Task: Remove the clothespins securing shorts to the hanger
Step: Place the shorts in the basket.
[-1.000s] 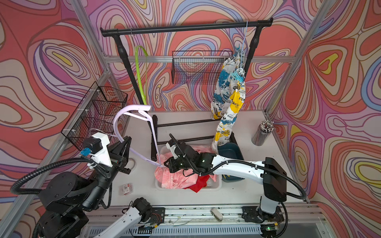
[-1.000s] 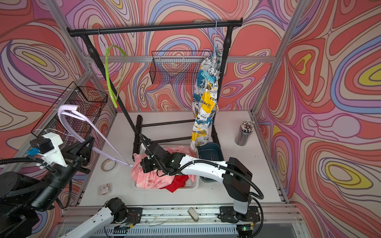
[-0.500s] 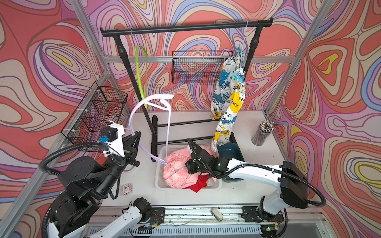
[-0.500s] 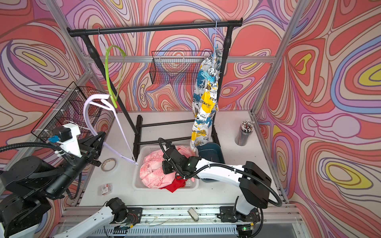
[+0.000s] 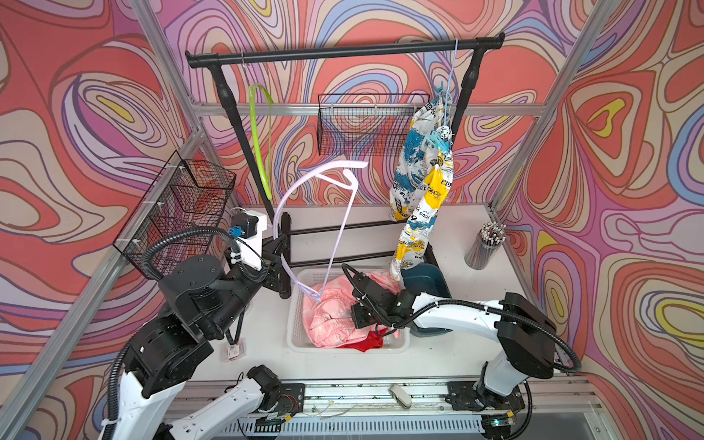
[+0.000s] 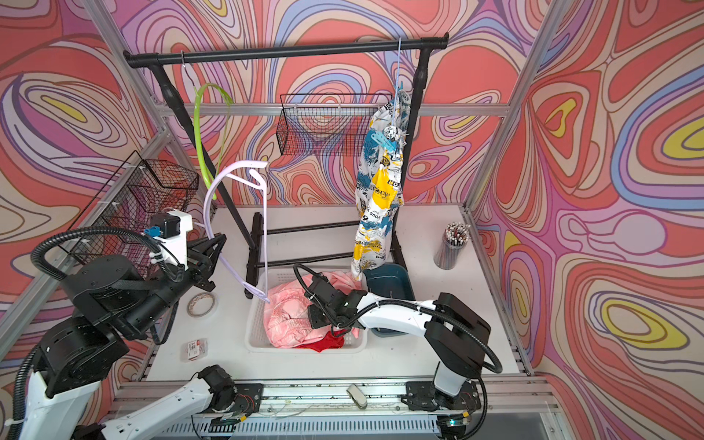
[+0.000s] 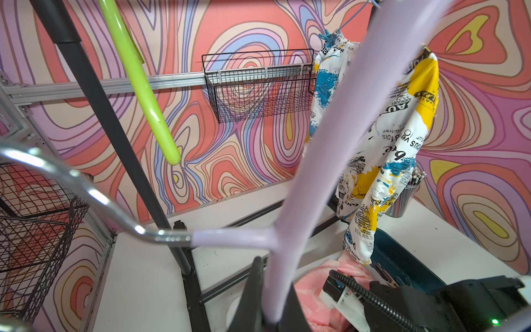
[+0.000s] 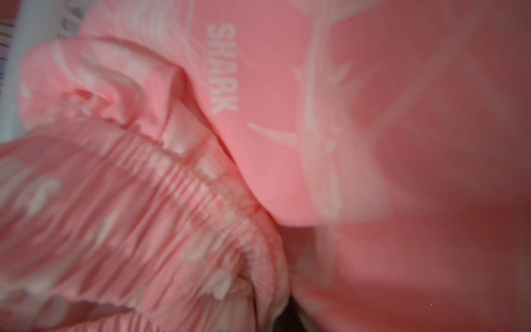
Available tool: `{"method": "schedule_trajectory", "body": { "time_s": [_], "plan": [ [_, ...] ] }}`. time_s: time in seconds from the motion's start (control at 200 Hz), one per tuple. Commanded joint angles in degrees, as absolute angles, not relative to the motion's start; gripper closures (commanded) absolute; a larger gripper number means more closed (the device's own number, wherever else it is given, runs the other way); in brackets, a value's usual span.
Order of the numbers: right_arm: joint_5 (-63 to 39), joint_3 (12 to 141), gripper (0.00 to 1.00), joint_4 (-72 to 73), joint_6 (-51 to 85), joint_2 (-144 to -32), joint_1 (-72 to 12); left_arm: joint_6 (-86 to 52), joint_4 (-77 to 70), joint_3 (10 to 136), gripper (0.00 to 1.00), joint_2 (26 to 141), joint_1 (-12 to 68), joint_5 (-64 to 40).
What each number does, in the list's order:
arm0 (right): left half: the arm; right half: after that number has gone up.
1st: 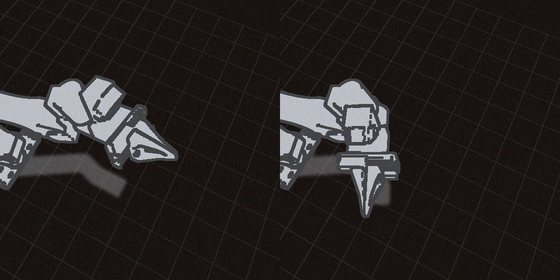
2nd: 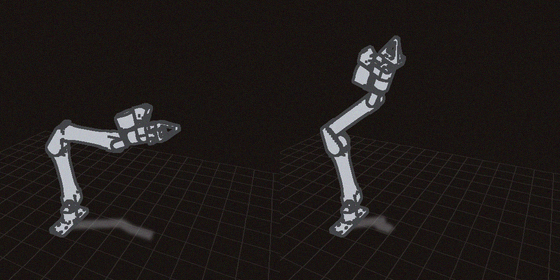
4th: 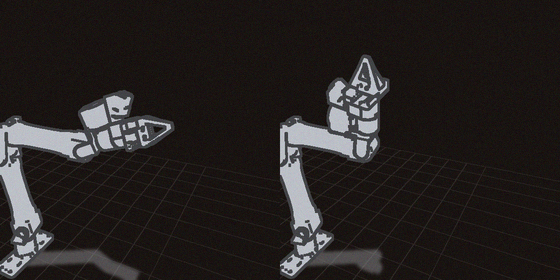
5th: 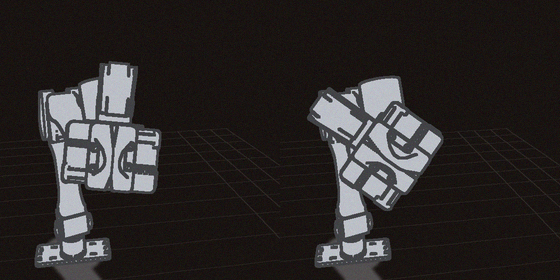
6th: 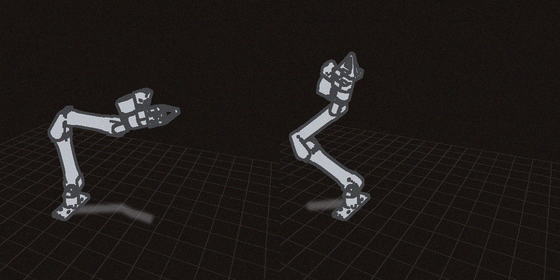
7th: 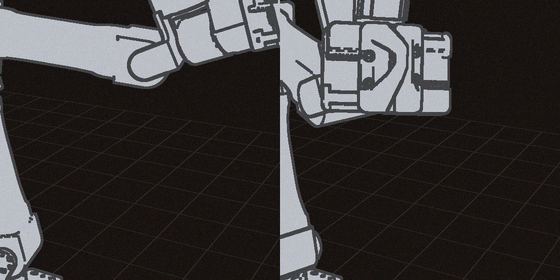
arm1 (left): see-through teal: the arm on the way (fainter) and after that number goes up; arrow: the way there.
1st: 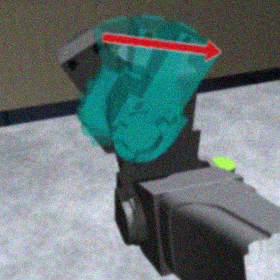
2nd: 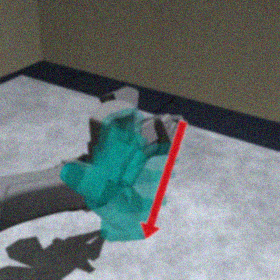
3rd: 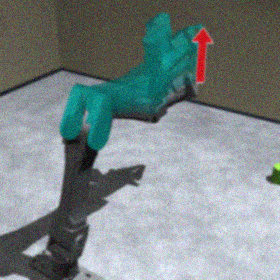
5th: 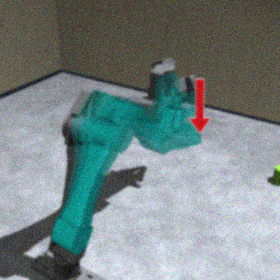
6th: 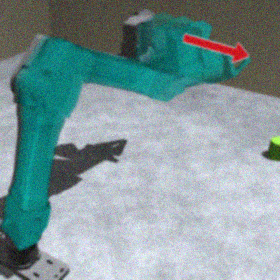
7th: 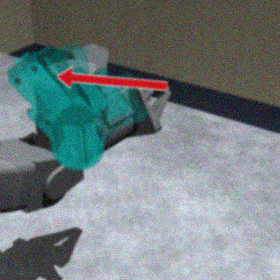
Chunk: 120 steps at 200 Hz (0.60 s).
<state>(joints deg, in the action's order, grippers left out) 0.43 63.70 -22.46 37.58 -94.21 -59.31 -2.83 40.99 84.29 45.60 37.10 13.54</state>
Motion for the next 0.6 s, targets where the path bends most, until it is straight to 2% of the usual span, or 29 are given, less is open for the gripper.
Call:
{"method": "schedule_trajectory", "body": {
  "time_s": [0.0, 0.135, 0.316, 0.506, 0.596],
  "plan": [
    [2.06, 70.31, 0.61, -30.61, 36.15, -87.94, -59.19, -2.94, 40.63, 86.0, 1.0, 46.61, 37.09, 15.78],
    [9.31, 77.51, 0.51, -40.77, 31.84, -81.49, -59.15, -1.25, 41.76, 85.87, 1.0, 47.87, 37.09, 17.5],
    [23.77, 98.73, 0.39, -62.85, 21.24, -79.41, -59.22, 1.98, 45.5, 87.05, 1.0, 50.27, 37.09, 21.6],
    [24.62, 118.16, 0.34, -75.25, 13.63, -79.19, -59.15, 10.27, 48.79, 86.23, 1.0, 50.98, 37.09, 28.89],
    [24.85, 121.28, 0.25, -74.35, 9.73, -76.26, -59.2, 13.97, 51.66, 85.96, 1.0, 50.39, 37.02, 27.16]
  ]
}}
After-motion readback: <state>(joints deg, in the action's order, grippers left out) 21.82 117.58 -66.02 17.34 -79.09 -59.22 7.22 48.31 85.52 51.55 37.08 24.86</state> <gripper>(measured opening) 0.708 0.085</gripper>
